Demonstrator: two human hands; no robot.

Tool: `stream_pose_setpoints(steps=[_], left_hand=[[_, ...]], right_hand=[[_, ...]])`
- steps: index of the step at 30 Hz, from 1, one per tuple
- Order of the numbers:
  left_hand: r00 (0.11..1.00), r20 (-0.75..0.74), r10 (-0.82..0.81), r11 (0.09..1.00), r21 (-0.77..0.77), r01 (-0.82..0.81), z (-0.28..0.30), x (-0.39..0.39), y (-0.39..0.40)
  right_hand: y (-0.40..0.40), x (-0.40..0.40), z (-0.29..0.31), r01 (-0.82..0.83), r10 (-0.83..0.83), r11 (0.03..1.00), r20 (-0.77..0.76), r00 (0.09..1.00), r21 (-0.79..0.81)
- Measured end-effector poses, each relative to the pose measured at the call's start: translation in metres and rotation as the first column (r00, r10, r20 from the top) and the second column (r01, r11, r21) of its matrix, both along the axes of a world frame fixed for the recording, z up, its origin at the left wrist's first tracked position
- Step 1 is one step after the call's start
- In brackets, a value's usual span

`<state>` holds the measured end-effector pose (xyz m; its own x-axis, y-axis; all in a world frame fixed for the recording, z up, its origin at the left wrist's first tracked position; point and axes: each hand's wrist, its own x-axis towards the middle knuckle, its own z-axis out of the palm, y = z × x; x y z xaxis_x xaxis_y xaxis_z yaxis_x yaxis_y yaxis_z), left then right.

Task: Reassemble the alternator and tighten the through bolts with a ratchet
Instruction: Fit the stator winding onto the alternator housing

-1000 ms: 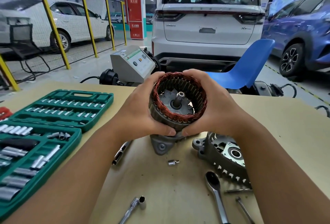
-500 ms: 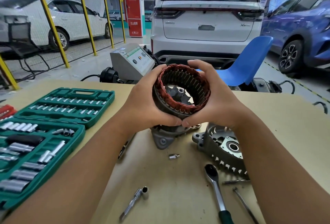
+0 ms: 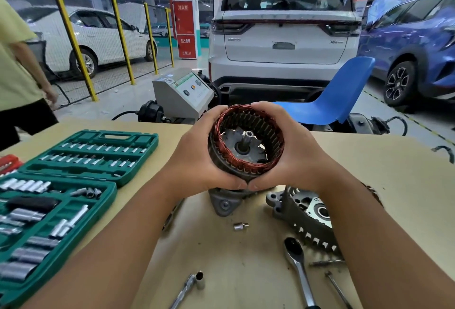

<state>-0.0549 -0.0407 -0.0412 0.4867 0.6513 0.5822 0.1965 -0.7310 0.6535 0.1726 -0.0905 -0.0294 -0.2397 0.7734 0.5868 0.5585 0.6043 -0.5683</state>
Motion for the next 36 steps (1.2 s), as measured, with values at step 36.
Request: stream_pose_setpoints(steps=[36], left_hand=[[0.999, 0.011, -0.035, 0.999, -0.018, 0.036, 0.0, -0.007, 0.006]], right_hand=[[-0.002, -0.005, 0.0, 0.036, -0.036, 0.999, -0.075, 0.997, -0.002]])
